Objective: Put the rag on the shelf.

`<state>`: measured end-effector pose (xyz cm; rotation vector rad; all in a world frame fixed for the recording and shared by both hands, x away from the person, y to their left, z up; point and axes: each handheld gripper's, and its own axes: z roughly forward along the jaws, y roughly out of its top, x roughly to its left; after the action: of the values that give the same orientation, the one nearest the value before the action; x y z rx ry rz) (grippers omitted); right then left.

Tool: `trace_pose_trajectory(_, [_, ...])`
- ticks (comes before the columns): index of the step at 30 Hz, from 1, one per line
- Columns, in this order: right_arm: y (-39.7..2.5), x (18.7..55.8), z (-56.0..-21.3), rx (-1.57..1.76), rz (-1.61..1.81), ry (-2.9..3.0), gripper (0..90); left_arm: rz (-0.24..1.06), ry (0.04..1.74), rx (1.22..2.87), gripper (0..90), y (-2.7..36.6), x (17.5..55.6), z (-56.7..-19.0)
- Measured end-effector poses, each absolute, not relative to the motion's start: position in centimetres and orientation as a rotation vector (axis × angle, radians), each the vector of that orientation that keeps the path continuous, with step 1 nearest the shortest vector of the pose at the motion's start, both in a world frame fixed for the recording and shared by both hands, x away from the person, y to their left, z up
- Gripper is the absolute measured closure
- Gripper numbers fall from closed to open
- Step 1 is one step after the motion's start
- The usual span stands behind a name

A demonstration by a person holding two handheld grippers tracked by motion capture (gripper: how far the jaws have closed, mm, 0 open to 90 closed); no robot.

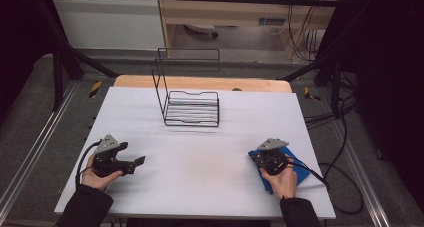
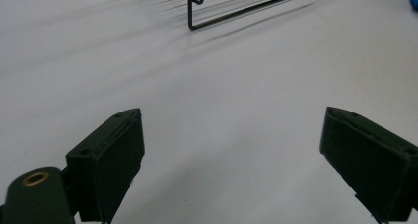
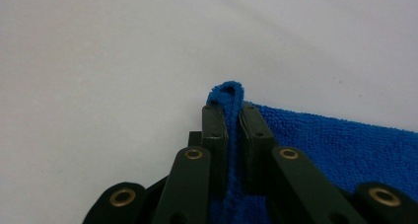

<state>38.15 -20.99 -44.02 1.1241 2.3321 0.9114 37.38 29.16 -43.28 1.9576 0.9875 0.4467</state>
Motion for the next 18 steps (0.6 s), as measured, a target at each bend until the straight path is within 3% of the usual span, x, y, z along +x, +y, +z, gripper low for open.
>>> trace_pose_trajectory(18, [-19.3, 37.6, -42.0, 1.146, 1.146, 2.324, 83.8, 0.45, 0.997, 1.959, 9.9, 29.1, 37.4, -43.4])
